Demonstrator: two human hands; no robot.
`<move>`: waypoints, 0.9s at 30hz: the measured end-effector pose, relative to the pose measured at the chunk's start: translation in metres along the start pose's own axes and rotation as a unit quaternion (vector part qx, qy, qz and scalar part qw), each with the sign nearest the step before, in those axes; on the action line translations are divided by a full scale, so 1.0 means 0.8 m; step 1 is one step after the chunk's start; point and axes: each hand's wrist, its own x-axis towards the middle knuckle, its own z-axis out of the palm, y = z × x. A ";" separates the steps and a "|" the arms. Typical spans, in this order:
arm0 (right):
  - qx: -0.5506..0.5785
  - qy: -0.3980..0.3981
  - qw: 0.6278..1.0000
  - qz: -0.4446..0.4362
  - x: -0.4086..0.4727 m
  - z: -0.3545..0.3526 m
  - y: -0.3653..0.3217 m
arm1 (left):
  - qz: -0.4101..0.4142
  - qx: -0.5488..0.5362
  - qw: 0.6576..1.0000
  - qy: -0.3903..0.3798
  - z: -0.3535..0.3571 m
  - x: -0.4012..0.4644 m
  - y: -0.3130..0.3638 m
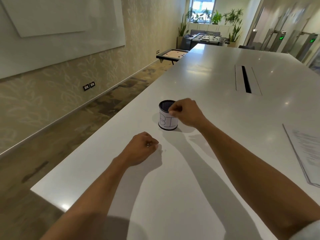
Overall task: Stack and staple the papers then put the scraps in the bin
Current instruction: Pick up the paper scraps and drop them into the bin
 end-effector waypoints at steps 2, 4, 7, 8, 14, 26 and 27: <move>-0.025 -0.068 0.997 -0.005 -0.026 0.012 0.006 | 0.009 0.024 0.999 -0.042 -0.006 -0.004 0.000; -0.034 -0.117 0.993 -0.007 -0.049 0.029 0.016 | 0.012 0.046 0.997 -0.062 -0.007 -0.006 0.002; -0.059 -0.162 0.985 -0.029 -0.074 0.053 0.027 | 0.028 0.070 0.996 -0.056 0.000 -0.007 0.009; -0.065 -0.168 0.983 -0.026 -0.081 0.059 0.027 | 0.030 0.074 0.996 -0.048 0.002 -0.007 0.012; -0.064 -0.145 0.987 -0.038 -0.096 0.080 0.023 | 0.053 0.078 0.995 -0.018 0.012 -0.008 0.023; -0.150 -0.106 0.982 -0.036 -0.109 0.093 0.014 | 0.098 0.146 0.984 -0.002 0.023 -0.006 0.025; -0.157 -0.102 0.981 -0.041 -0.110 0.095 0.014 | 0.102 0.162 0.981 -0.009 0.025 -0.006 0.024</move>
